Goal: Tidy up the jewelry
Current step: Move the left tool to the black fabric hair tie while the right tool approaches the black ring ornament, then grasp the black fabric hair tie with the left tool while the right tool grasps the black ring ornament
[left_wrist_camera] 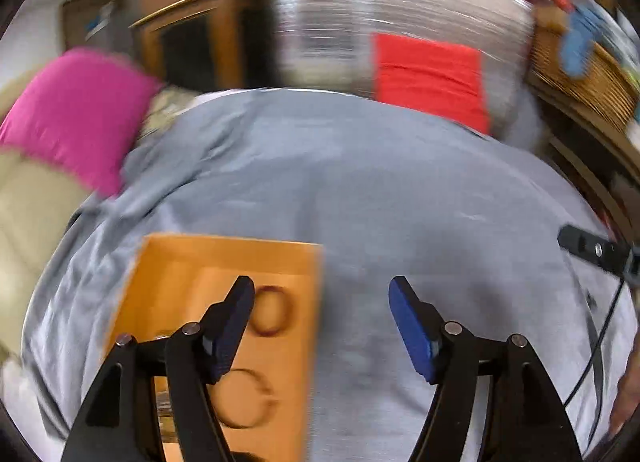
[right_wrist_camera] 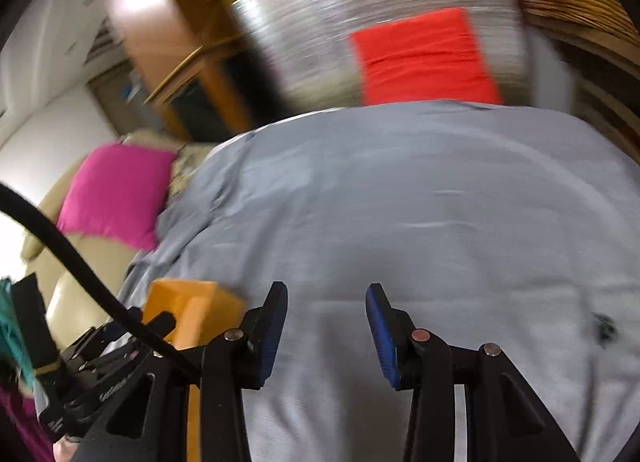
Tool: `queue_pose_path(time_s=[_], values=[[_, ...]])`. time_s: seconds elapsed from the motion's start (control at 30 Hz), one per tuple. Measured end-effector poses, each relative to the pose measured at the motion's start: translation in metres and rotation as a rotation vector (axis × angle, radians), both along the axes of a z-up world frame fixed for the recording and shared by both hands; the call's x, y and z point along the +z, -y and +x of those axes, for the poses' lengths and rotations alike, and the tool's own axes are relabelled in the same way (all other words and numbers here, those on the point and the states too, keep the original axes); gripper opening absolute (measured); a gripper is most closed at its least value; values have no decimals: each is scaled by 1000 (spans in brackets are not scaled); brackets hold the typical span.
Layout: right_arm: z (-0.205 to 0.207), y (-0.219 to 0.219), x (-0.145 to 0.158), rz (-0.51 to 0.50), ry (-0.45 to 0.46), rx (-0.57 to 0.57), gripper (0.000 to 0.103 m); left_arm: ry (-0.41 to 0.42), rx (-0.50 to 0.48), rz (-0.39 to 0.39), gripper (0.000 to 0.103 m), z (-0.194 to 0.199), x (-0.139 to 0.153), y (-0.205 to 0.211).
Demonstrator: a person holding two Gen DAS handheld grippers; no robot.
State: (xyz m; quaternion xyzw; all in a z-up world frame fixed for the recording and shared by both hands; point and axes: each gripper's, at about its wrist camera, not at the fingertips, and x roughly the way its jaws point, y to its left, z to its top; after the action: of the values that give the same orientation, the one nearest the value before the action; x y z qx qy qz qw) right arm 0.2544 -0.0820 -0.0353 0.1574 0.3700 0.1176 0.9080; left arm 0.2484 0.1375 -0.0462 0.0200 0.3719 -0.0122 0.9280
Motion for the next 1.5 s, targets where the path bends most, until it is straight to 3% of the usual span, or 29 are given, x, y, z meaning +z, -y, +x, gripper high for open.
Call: queue_pose_path(time_s=[0.27,0.43,0.7,0.93,1.1,1.2,1.4,1.5], values=[[-49,122,-30,126,-34,-233,50,-38,-180,100,71,-10,-23,92],[-69,181,-49,201,-34,-334,54,-57,-263,157,71,-15,-39,126],[-74,249,-68,317,-114,-418,54,-115,-323,104,71,-10,-53,152],[-72,276,-88,373,-176,-447,54,-199,-431,1,71,-20,-65,183],[-58,274,-104,380,-214,-420,53,-231,-499,28,71,-36,-76,205],[-46,271,-118,387,-263,-415,37,-249,-531,24,71,-43,-80,206],[-29,271,-136,420,-294,-450,34,-272,-563,12,71,-50,-83,198],[-20,267,-143,402,-319,-458,17,-280,-593,1,71,-54,-83,190]])
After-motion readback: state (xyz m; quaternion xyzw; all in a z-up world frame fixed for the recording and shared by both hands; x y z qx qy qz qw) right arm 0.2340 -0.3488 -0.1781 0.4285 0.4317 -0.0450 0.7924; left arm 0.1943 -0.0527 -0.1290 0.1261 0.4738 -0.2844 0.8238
